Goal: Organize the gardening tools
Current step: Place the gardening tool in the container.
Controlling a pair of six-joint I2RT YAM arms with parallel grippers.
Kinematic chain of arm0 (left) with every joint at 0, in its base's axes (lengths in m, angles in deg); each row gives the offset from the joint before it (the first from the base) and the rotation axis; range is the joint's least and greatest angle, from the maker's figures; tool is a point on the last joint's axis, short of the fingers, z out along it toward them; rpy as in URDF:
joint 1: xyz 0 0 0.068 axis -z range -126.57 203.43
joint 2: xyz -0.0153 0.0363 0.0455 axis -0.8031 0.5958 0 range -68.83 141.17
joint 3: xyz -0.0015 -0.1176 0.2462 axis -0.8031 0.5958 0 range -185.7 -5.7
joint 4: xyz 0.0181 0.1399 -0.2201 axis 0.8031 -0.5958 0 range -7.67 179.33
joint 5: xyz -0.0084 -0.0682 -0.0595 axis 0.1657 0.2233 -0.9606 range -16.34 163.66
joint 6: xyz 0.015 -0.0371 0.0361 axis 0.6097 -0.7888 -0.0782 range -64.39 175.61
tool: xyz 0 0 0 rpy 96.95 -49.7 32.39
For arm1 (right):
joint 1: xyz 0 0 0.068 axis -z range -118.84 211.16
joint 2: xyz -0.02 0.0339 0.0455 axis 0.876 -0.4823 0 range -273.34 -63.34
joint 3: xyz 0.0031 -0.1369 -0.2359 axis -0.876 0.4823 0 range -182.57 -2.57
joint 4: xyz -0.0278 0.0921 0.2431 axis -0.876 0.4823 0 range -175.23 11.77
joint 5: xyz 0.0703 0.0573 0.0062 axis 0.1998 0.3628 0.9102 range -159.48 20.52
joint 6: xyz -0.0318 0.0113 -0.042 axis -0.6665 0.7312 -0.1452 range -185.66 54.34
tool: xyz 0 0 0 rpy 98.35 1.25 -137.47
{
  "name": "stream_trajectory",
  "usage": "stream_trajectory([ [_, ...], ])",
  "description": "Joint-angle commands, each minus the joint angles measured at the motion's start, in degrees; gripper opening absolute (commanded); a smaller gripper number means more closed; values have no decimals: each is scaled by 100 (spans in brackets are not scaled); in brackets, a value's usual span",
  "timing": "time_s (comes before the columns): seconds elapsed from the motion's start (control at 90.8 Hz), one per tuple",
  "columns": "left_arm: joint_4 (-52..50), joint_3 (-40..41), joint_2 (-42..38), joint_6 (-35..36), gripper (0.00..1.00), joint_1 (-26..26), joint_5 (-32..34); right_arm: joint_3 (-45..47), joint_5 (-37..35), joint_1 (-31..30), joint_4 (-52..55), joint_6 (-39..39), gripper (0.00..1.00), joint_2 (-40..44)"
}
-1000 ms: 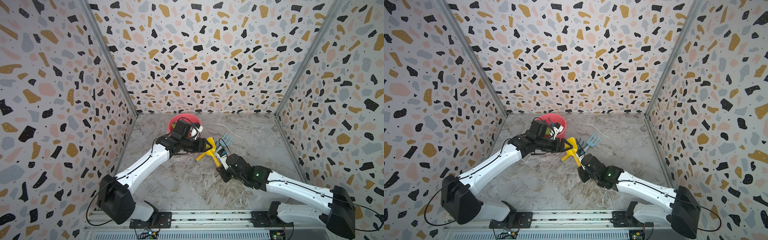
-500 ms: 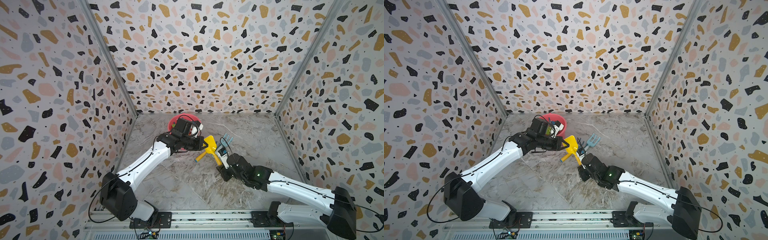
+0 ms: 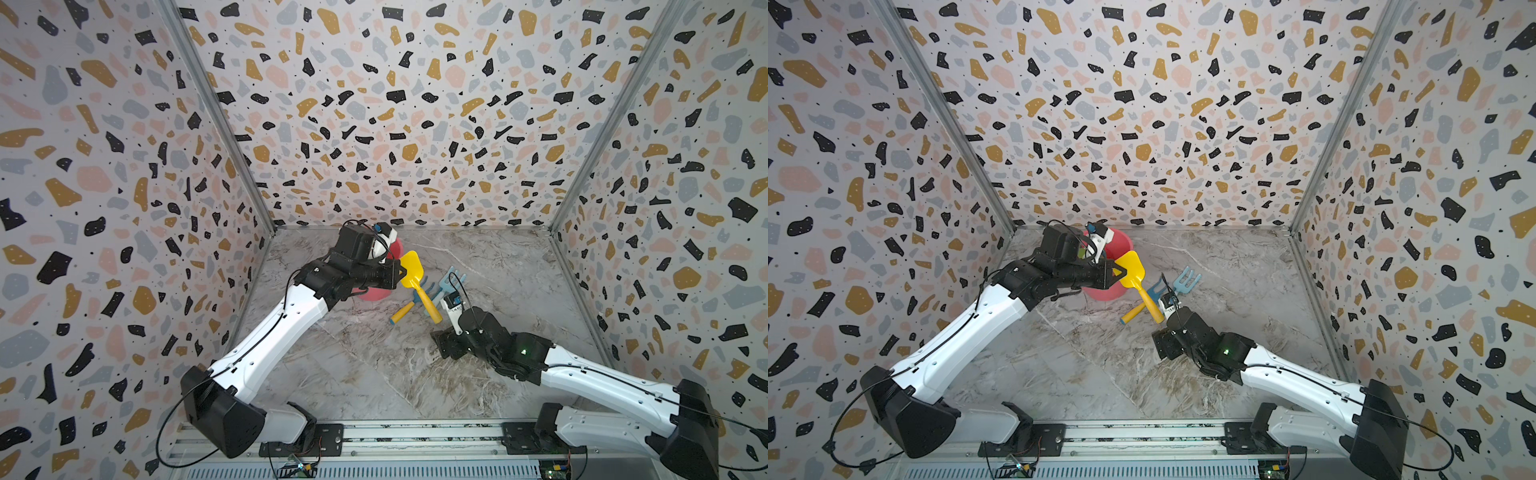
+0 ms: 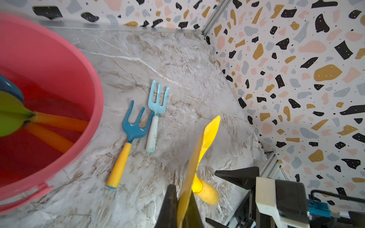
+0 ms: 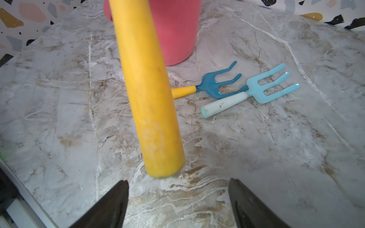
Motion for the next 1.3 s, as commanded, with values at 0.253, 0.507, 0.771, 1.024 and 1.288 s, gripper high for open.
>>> stream_trajectory([
  [0.253, 138, -572, -269, 391, 0, -361, 1477, -634, -1149, 63, 1065, 708, 96, -188],
  [0.507, 312, -928, 86, 732, 0, -668, 2566, -982, -876, 619, 1474, 1085, 97, -677],
  [0.771, 859, -1221, 698, 1210, 0, -862, 3270, -1681, -638, 950, 1828, 1091, 92, -1749],
  [1.024, 994, -1426, 1382, 1440, 0, -952, 3470, -2247, -472, 1208, 1836, 1008, 88, -2659],
  [1.288, 1247, -1107, 1818, 1378, 0, -992, 3437, -2756, -322, 1439, 1855, 963, 86, -3505],
])
